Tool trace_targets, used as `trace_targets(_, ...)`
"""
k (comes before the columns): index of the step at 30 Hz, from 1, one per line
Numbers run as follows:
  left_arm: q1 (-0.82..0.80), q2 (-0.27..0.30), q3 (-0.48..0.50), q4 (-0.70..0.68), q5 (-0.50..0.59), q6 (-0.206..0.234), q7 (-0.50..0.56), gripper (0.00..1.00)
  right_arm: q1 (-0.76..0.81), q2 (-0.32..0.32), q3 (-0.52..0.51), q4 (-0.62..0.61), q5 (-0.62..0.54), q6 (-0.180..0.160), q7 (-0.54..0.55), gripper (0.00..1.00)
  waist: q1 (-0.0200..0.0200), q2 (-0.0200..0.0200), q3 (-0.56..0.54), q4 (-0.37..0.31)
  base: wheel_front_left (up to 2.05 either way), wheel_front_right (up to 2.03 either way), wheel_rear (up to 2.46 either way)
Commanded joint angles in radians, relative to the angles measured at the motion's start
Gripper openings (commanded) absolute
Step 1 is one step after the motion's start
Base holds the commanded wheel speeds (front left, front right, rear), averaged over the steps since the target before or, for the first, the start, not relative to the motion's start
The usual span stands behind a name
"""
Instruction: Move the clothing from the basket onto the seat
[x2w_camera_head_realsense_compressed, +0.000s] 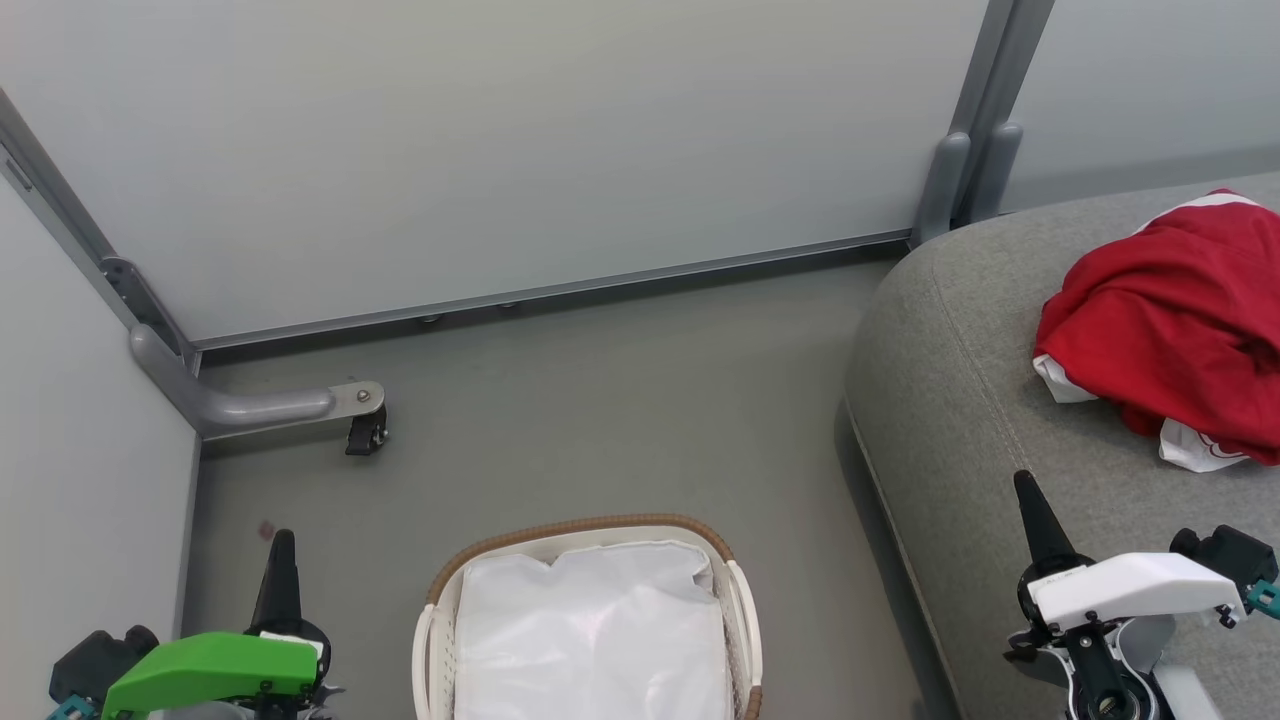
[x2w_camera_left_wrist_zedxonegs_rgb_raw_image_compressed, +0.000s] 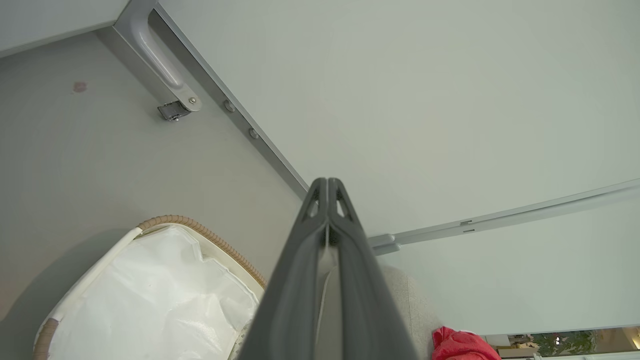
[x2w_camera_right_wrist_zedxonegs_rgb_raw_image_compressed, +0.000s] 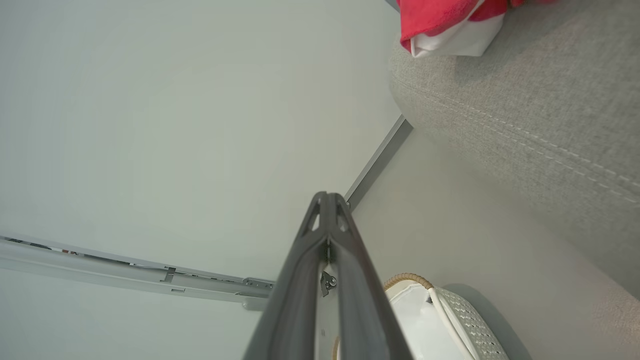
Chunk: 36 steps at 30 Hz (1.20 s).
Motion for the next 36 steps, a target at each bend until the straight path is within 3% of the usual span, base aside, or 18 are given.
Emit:
trace_targets(1,-0.026,0.006,0.007,-0.012,-0.027,-0.002,0.009,0.00,0.000,-0.006,-0.006,-0.015,0.028,0.000,0.006,0.00,0.0000,0.0000,0.000,0.000,0.00,0.00,0.00)
trace_targets(36,-0.057,0.008,0.032,-0.047,-0.314,-0.003,0.089,0.00,0.008,-0.008,-0.047,-0.058,0.340,0.000,0.089,0.00,0.0000,0.0000,-0.004,0.007,0.00,0.00,0.00)
